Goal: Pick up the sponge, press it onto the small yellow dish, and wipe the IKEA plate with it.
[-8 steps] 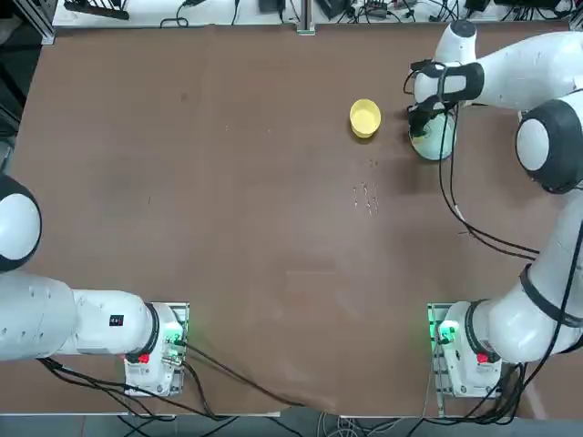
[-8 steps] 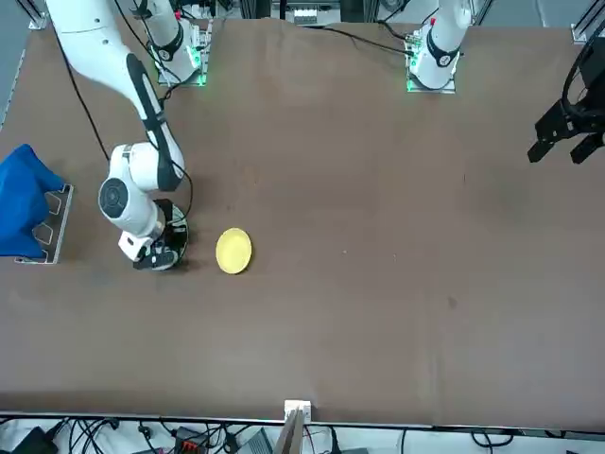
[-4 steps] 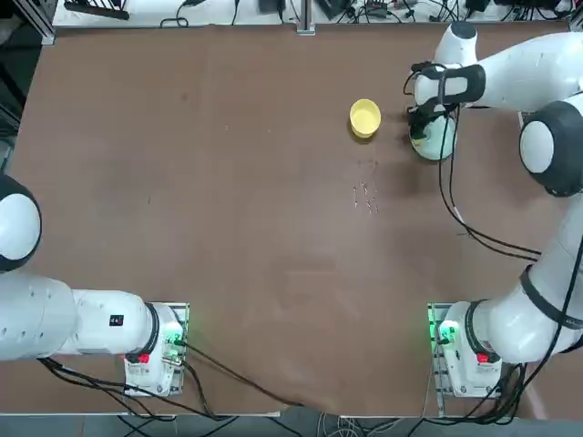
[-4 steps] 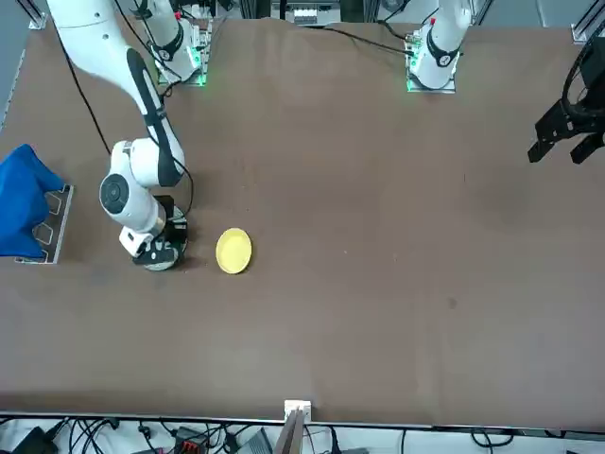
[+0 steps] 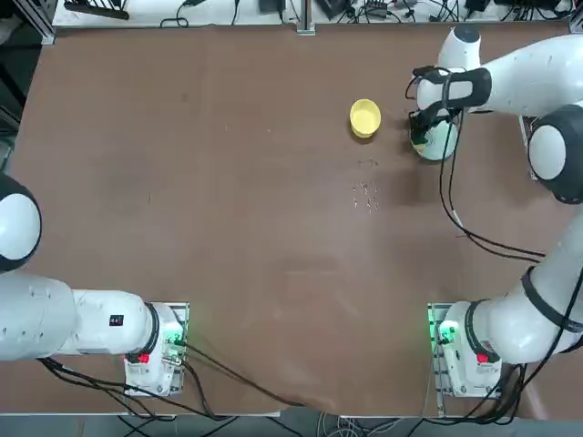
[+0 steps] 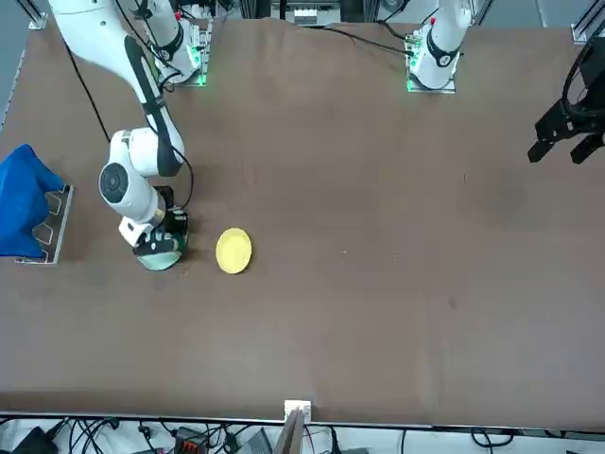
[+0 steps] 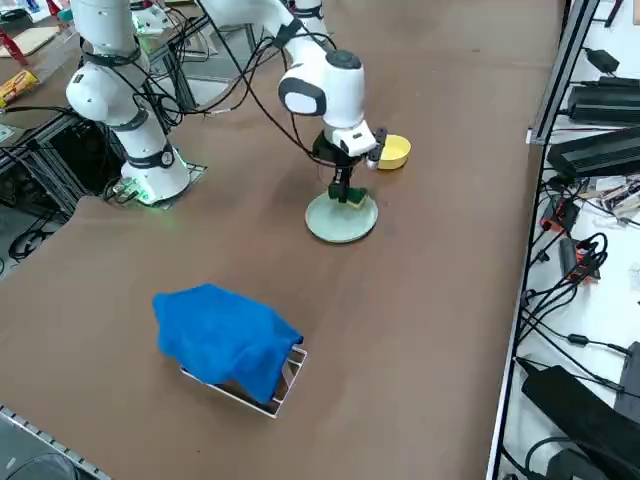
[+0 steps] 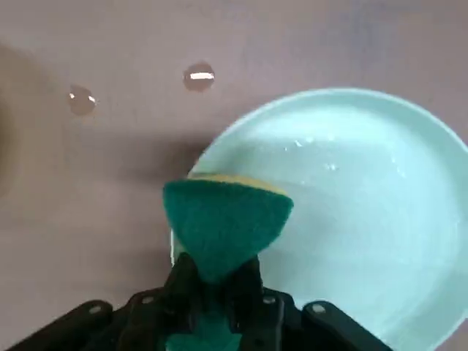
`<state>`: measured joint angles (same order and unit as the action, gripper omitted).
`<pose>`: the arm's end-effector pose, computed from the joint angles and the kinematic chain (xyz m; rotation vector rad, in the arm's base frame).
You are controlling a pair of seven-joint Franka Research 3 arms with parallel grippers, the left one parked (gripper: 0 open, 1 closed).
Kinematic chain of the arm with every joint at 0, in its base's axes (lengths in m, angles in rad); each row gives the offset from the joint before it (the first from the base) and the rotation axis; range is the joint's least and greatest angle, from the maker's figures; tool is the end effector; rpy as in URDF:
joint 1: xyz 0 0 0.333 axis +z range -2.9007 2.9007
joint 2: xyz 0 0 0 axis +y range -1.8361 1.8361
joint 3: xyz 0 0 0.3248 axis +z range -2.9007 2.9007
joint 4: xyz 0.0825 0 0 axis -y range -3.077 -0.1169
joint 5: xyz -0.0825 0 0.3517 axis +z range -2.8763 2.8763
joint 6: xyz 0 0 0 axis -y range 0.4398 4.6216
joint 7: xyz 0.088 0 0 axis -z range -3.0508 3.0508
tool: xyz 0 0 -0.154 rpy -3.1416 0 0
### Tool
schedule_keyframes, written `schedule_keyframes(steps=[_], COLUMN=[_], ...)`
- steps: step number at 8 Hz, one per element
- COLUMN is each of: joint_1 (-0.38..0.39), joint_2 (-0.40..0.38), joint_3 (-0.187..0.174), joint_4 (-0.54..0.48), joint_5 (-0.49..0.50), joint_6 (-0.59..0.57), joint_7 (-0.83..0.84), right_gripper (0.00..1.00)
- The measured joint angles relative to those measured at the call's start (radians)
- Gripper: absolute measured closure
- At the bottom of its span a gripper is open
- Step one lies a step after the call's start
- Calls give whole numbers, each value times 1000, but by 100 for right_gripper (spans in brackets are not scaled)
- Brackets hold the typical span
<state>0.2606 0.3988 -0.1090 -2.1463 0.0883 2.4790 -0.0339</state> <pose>0.5396 0.0836 0.1974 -3.1284 -0.1900 0.0986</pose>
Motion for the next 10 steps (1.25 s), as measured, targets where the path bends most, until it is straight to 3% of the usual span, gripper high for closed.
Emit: schedule_keyframes(steps=[4,10], joint_1=[-73,-211], joint_2=[-44,-22], joint_3=[-1,-5], joint_4=[-84,-40], joint_5=[1,0], joint_6=[5,13], joint_7=[-85,-311], right_gripper=[79,79])
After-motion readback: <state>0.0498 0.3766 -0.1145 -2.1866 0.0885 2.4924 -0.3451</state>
